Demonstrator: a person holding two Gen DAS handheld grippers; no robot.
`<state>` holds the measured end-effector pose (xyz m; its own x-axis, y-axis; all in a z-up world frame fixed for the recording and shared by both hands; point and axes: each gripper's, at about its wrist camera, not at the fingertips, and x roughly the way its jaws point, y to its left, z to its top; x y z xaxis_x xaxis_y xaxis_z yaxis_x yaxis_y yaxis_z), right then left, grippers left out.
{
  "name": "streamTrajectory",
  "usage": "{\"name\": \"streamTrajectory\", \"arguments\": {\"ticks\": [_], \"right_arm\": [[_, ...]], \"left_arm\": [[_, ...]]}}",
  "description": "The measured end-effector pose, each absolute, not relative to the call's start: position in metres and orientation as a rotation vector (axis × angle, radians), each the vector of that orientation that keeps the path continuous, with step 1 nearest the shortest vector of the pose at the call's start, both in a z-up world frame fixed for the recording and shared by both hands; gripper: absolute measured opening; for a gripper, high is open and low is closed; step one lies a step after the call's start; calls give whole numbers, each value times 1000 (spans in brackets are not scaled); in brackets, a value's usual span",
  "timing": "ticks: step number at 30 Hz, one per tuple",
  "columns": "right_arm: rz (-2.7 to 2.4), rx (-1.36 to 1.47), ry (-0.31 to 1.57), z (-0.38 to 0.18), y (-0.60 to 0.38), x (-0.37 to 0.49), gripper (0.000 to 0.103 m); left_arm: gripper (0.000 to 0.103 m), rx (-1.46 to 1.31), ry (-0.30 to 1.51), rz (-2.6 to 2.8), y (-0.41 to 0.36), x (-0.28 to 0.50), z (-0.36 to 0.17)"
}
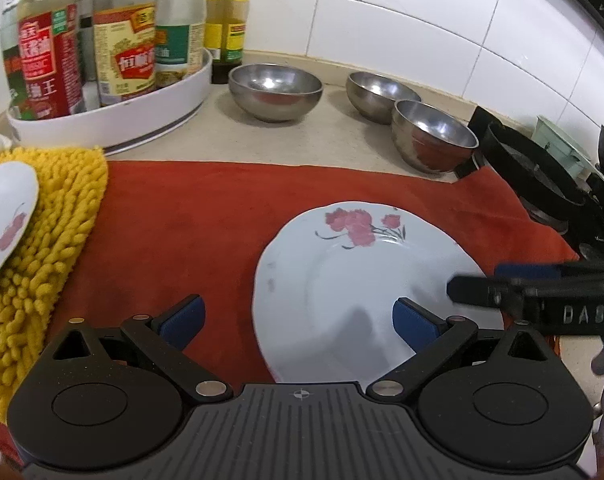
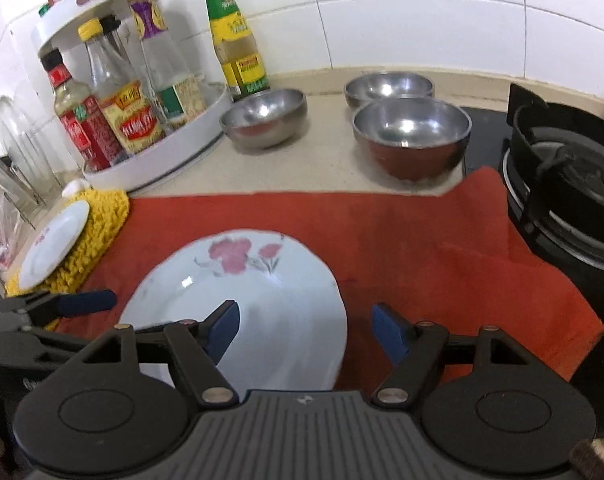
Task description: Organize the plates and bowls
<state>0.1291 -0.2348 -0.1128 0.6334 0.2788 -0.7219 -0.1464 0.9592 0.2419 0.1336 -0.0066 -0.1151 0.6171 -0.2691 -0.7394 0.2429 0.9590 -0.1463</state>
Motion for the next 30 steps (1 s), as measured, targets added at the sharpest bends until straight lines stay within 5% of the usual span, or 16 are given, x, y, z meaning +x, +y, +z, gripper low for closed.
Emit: {"name": "streamTrajectory", "arguments": {"ticks": [30], "right_arm": [[341,399,993,-130,-237,159,77]], "left_arm": [[103,-169,961,-397,-5,164,-128]]}}
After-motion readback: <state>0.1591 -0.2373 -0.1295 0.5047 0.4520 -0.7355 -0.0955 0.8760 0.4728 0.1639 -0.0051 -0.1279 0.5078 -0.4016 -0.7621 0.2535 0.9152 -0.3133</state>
